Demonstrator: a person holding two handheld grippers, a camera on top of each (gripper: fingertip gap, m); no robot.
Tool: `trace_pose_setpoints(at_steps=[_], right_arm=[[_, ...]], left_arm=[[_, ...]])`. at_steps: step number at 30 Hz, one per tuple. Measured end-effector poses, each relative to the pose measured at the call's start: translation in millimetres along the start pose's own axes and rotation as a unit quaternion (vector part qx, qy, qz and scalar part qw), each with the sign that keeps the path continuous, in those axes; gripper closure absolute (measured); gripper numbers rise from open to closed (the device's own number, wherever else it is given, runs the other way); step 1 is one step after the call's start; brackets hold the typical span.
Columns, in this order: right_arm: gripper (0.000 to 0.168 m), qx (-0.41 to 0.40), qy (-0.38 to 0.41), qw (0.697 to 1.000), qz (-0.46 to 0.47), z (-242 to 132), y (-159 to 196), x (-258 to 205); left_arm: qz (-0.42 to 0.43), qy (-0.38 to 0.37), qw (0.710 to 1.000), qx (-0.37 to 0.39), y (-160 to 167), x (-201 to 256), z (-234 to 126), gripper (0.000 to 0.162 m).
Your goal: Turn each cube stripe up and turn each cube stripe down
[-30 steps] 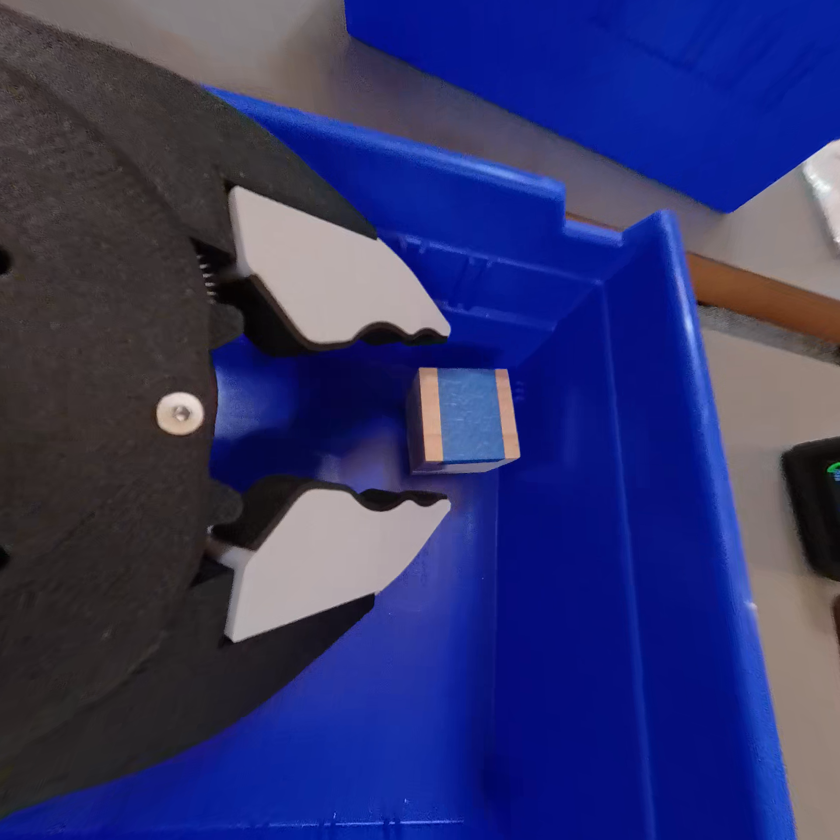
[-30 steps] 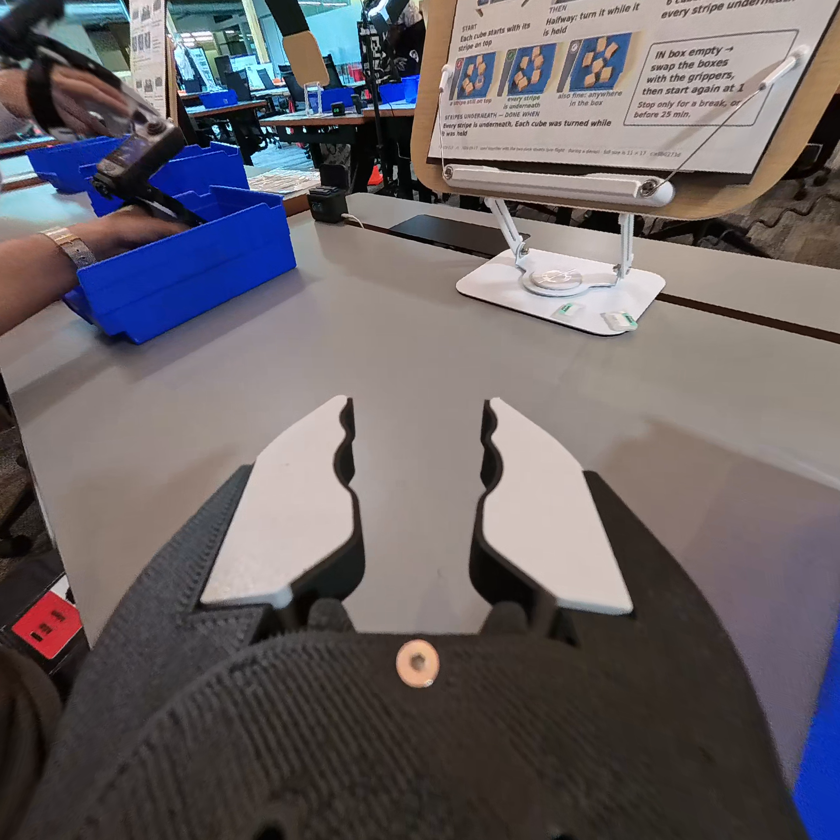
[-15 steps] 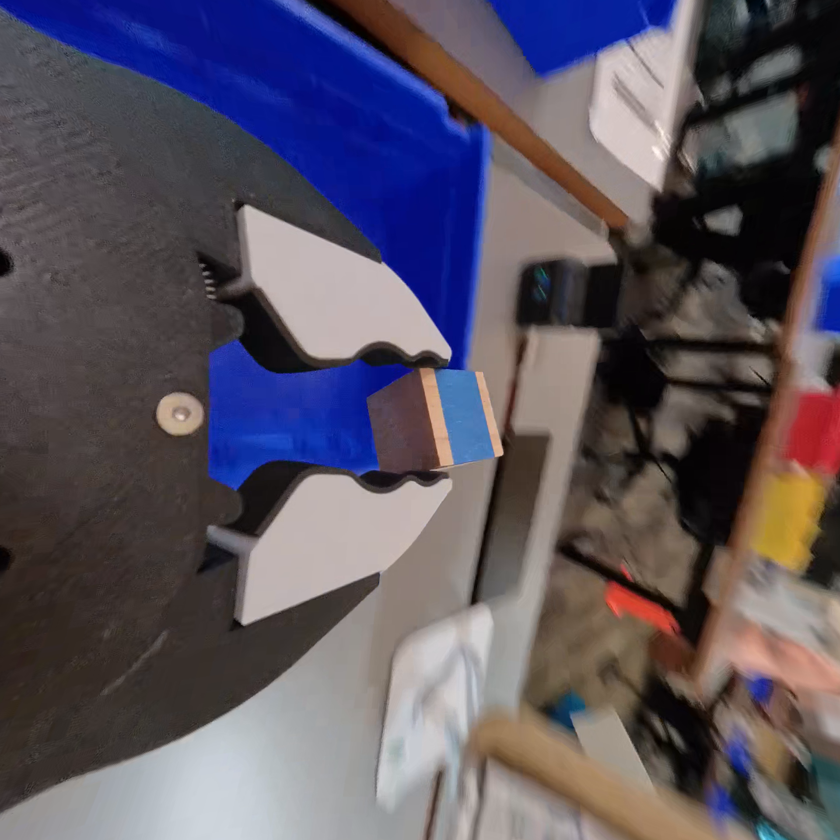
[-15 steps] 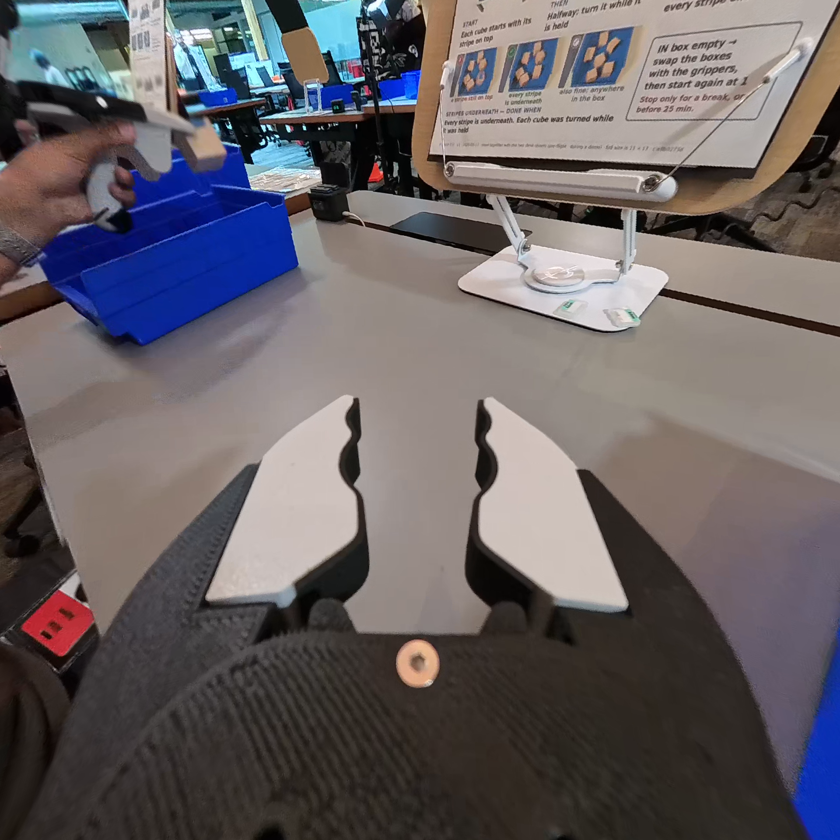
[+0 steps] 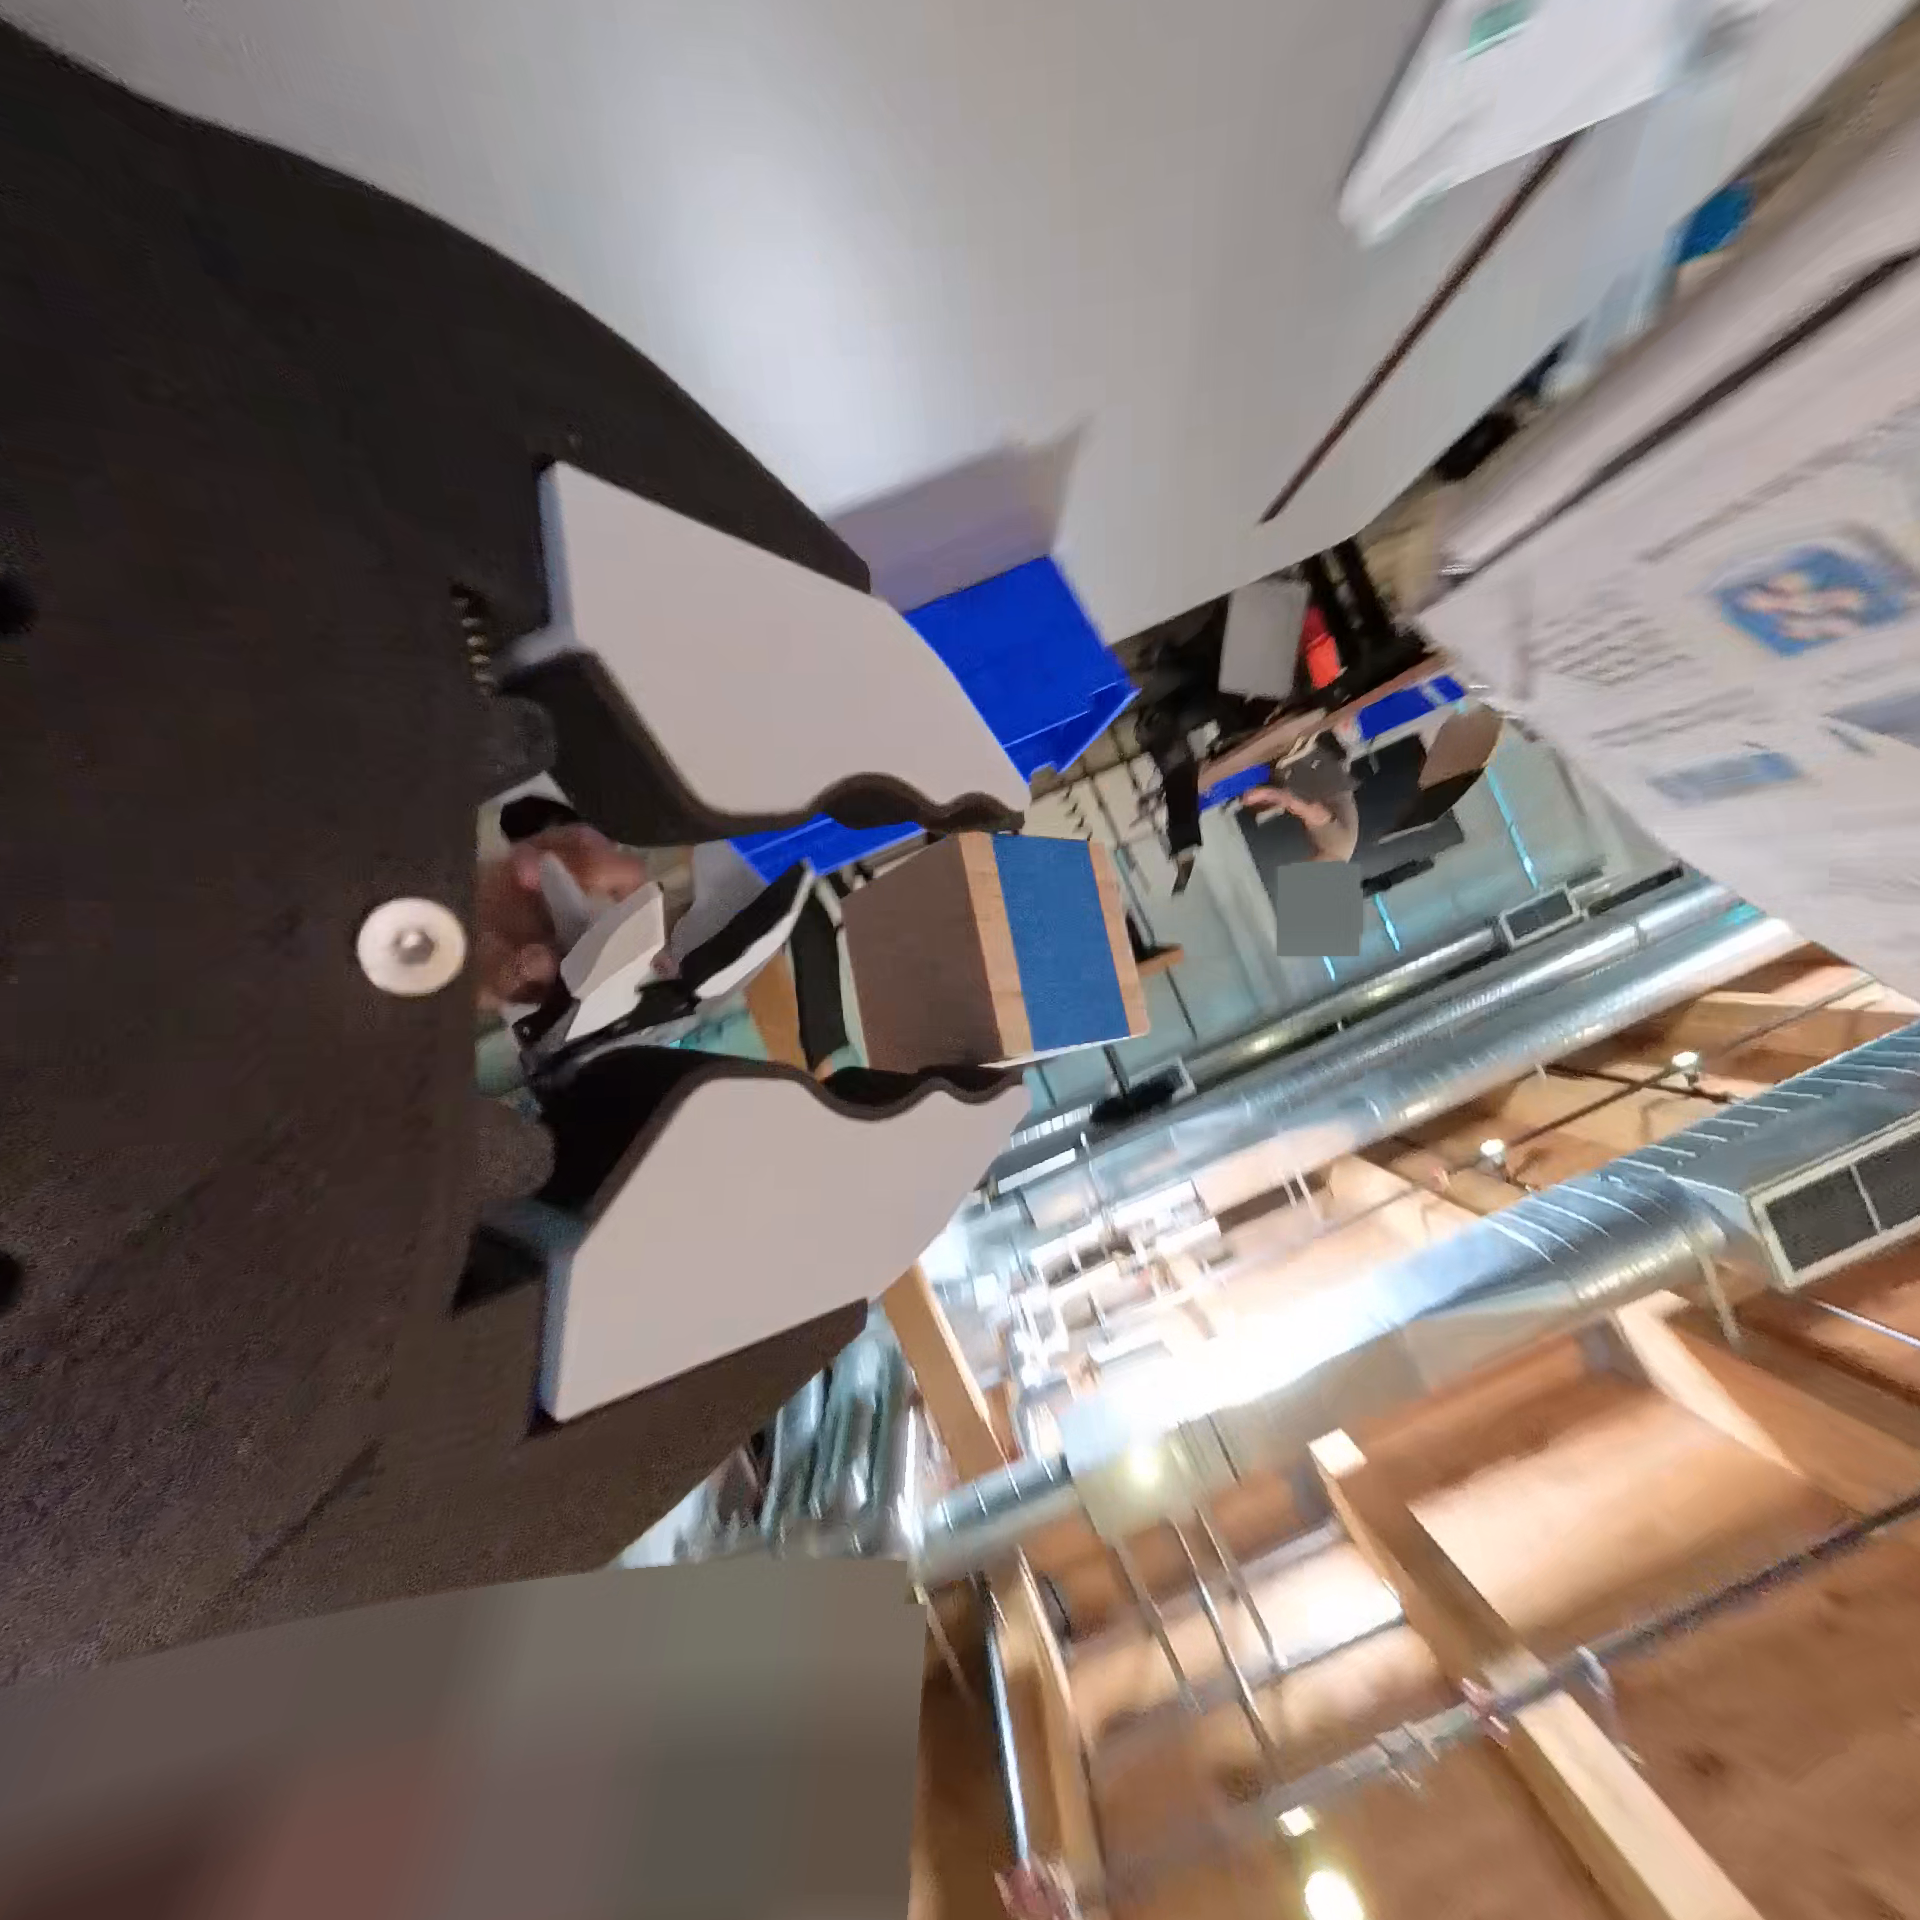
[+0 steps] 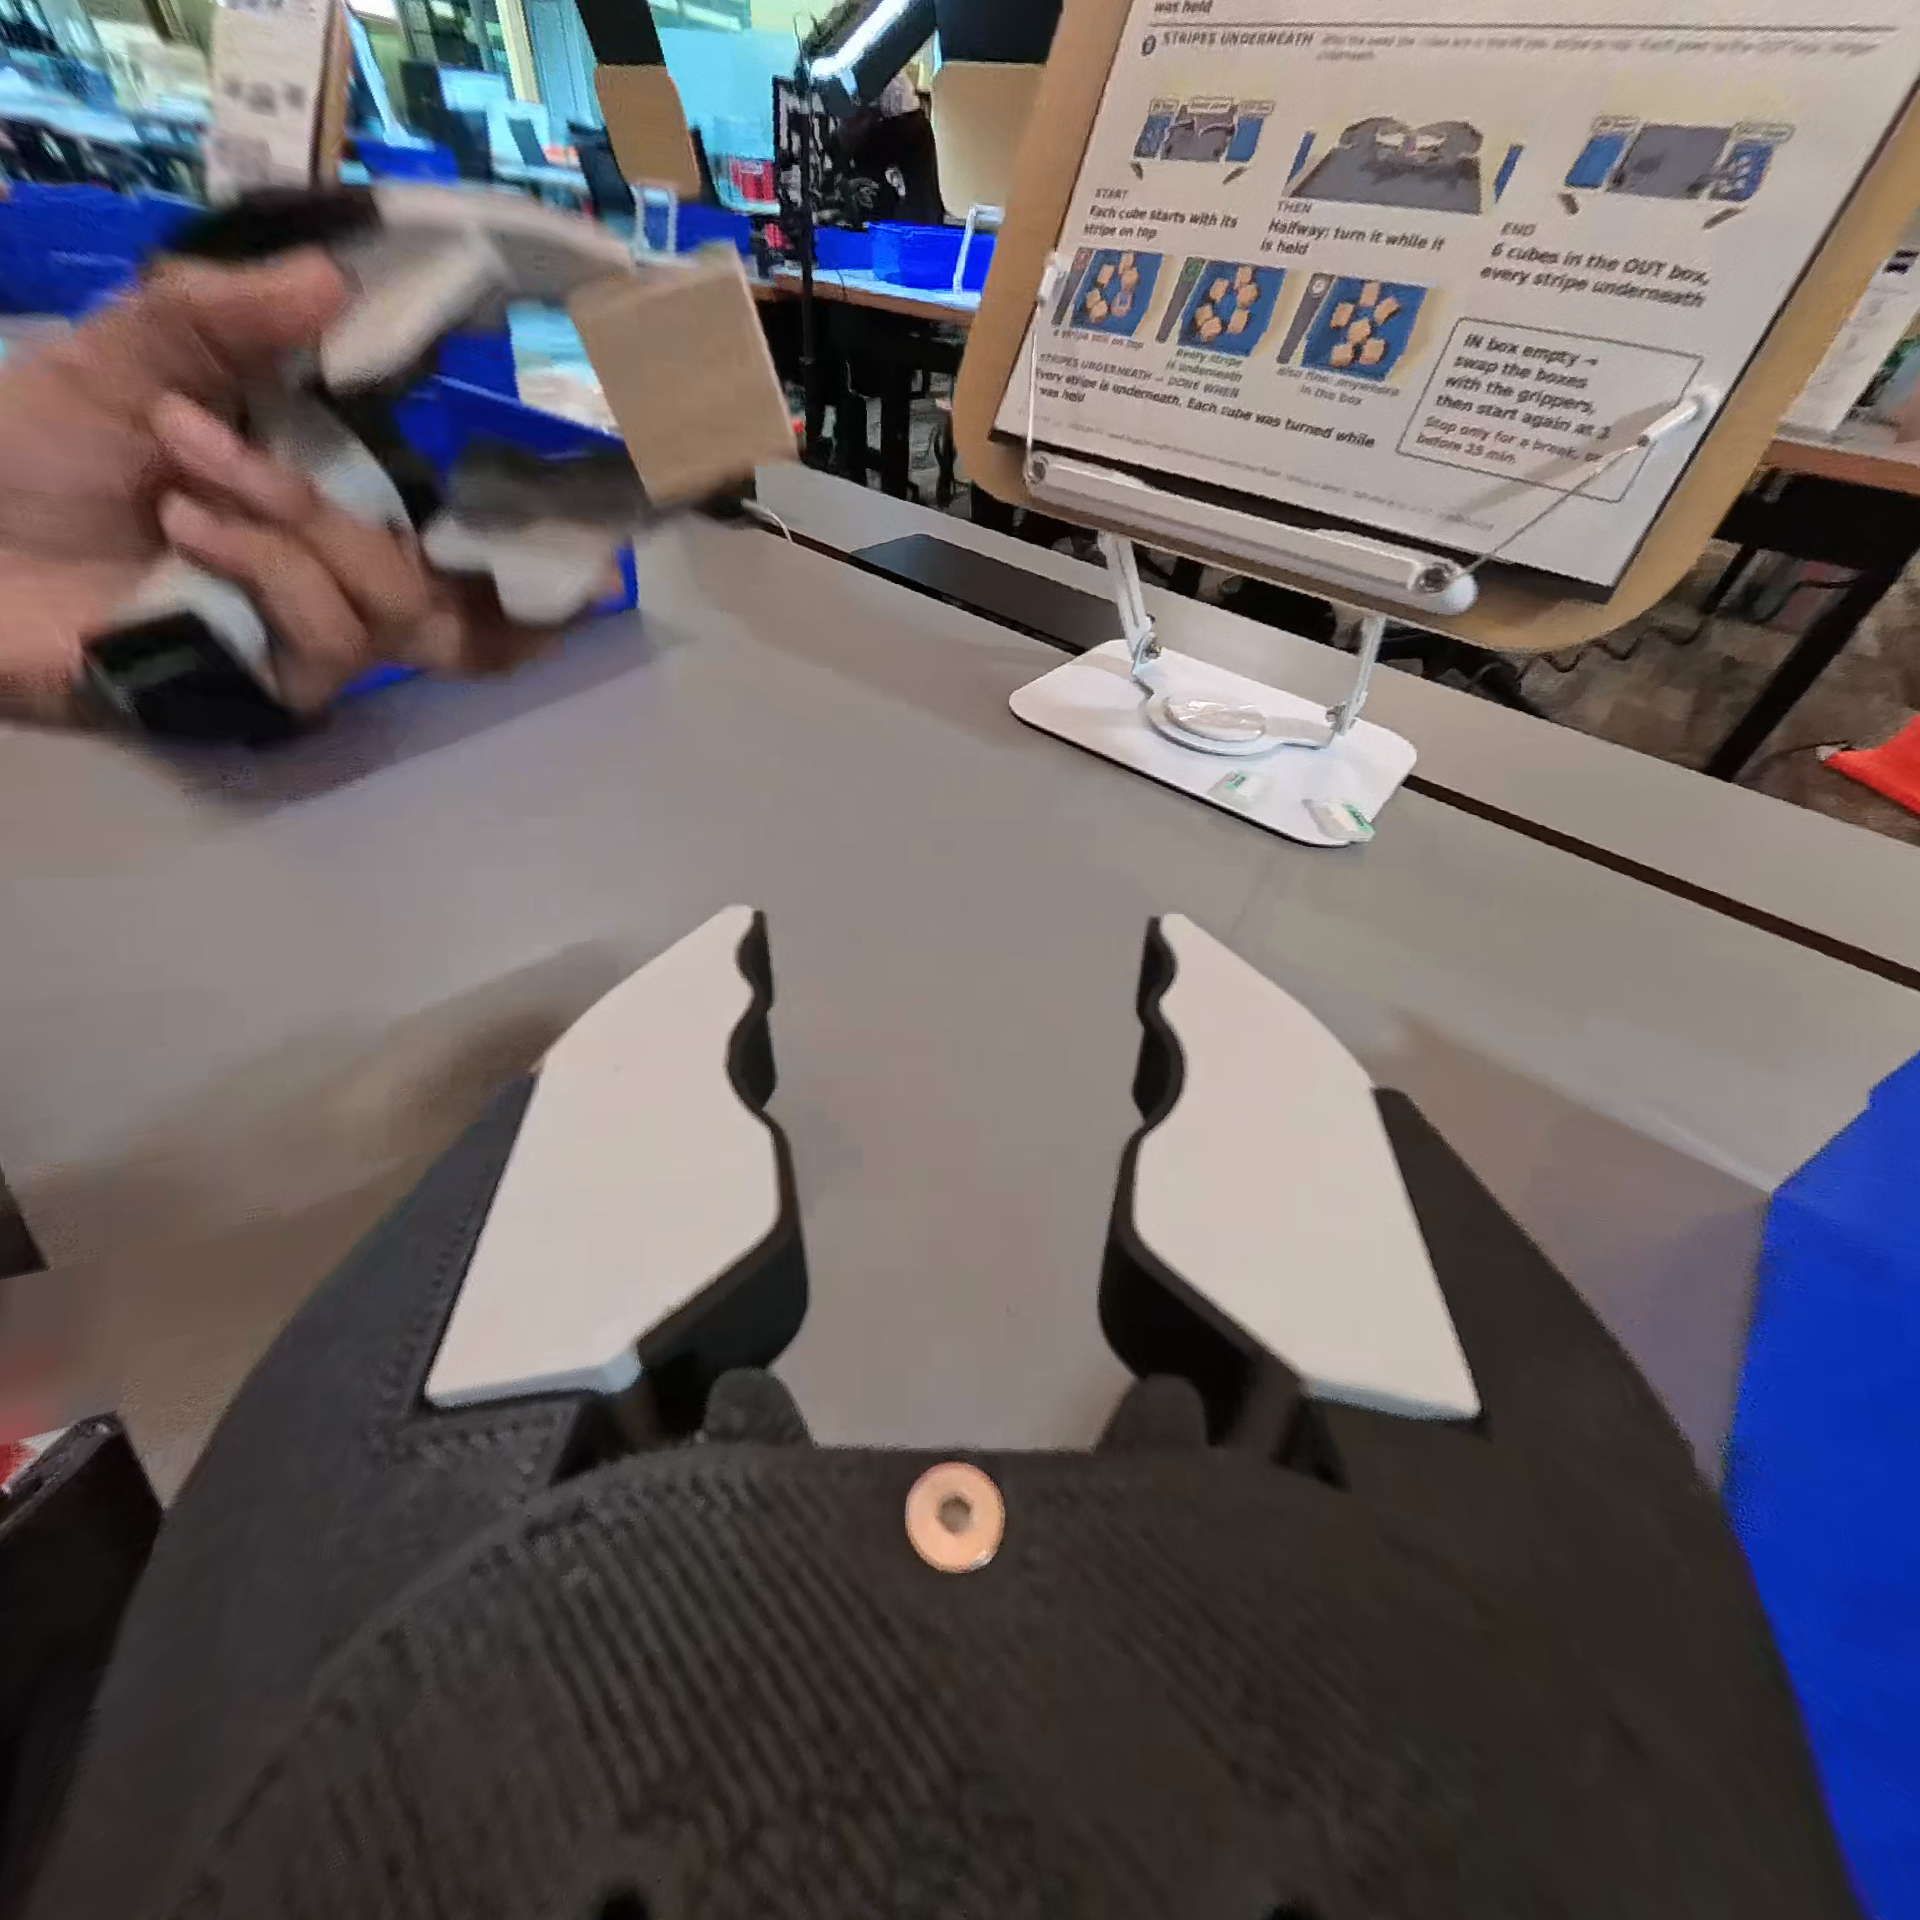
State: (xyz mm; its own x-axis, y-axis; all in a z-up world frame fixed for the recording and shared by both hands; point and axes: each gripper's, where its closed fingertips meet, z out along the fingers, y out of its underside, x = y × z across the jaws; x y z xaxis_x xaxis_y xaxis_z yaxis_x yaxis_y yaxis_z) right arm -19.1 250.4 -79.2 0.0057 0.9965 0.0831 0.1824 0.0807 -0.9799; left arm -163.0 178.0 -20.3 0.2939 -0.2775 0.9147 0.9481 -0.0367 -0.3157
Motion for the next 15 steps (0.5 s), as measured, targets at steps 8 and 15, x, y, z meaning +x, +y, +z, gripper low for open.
trace_pose_setpoints(at_steps=[8, 15], right_arm=[[0.093, 0.046, -0.041, 0.998, -0.018, 14, -5, -51], [0.109, 0.042, -0.018, 0.997, -0.066, 24, -2, -66]], left_arm=[[-0.091, 0.062, 0.992, -0.059, 93, -18, 7, 0.118], [-0.128, 0.101, 0.982, -0.098, 130, -9, 10, 0.118]])
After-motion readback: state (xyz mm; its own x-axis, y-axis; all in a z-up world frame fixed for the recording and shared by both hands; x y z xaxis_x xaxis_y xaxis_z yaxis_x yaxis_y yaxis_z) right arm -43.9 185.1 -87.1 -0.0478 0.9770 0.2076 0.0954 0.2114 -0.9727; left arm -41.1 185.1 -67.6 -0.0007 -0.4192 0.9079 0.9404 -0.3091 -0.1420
